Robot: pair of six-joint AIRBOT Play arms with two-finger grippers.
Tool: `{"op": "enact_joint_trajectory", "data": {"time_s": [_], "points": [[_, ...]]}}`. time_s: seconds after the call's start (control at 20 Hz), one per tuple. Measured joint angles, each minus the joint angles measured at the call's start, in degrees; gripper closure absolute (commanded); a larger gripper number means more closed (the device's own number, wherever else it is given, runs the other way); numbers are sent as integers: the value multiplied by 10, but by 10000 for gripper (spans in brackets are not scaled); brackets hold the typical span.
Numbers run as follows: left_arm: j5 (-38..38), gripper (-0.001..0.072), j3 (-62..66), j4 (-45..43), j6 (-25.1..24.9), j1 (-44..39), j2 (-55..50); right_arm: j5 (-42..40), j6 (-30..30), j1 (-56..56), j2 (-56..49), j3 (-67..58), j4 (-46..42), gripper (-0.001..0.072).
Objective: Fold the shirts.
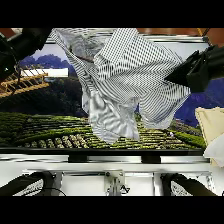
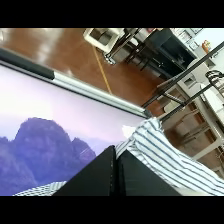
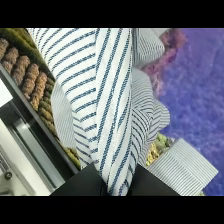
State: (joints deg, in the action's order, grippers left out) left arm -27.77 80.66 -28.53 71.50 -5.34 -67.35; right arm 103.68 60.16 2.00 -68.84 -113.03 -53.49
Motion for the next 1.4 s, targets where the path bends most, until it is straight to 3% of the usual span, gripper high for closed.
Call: {"op": "enact_joint_trajectory", "data": {"time_s": [0.15,0.35,0.8,1.1,1.4], "points": [[-28,650,40,0,-10,-1,0,-12,6,35,-10,0,-49,637],[-111,651,92,0,-30,-21,1,-92,27,83,-23,0,-102,637],[-239,652,130,-26,-73,-141,2,-218,62,191,-45,0,-146,637],[-369,652,132,-66,-77,-130,12,-272,77,202,-19,0,-194,637],[-406,651,132,-76,-76,-68,36,-296,85,204,13,0,-204,637]]}}
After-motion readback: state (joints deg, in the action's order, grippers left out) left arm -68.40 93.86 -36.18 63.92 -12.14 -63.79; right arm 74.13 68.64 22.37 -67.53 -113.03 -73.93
